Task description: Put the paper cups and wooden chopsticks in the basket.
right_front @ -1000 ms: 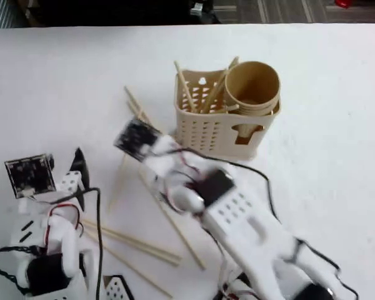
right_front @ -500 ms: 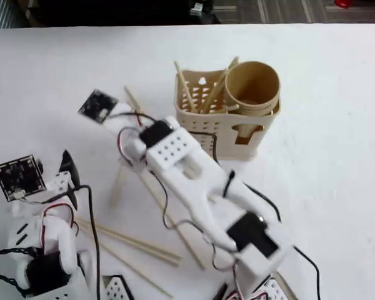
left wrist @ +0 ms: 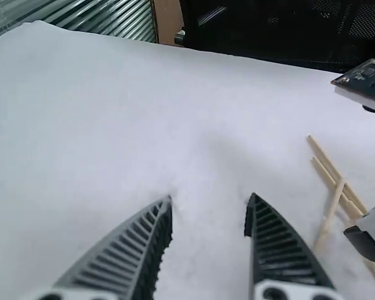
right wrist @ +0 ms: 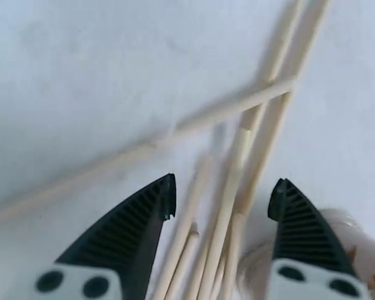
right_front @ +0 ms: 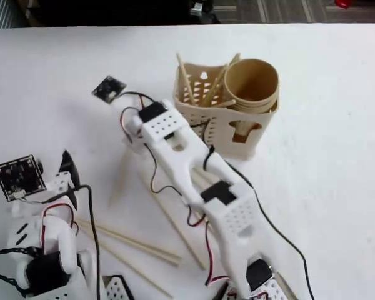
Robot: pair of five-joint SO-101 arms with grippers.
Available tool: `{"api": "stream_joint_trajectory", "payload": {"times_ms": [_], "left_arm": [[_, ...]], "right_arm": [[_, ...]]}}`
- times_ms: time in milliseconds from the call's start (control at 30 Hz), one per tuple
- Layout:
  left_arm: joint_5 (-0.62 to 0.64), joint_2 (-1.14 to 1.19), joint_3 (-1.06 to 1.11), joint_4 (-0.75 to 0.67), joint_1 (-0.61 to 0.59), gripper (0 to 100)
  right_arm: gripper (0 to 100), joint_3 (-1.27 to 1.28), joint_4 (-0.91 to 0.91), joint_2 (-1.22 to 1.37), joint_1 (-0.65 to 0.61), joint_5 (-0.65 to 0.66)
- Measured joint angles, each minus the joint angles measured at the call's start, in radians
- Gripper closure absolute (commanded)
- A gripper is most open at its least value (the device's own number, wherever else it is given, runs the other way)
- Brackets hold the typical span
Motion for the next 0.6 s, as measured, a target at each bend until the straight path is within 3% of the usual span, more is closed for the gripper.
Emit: {"api": "stream_joint_trajectory", "payload": {"times_ms": [333,567,600], "left_arm": [[0.0,0.0,0.0,0.0,0.0,80],[0.0,0.0,0.0,0.0,0.0,80],[0.0,0.0,0.0,0.0,0.0,80]], "right_arm": [[75.5,-0.066,0.0,0.104,0.003,-0.002],[98.5,-0.103,0.055,0.133,0.0,-0.002],[98.1,-0.106,0.066,0.133,-0.003,-0.002]]}}
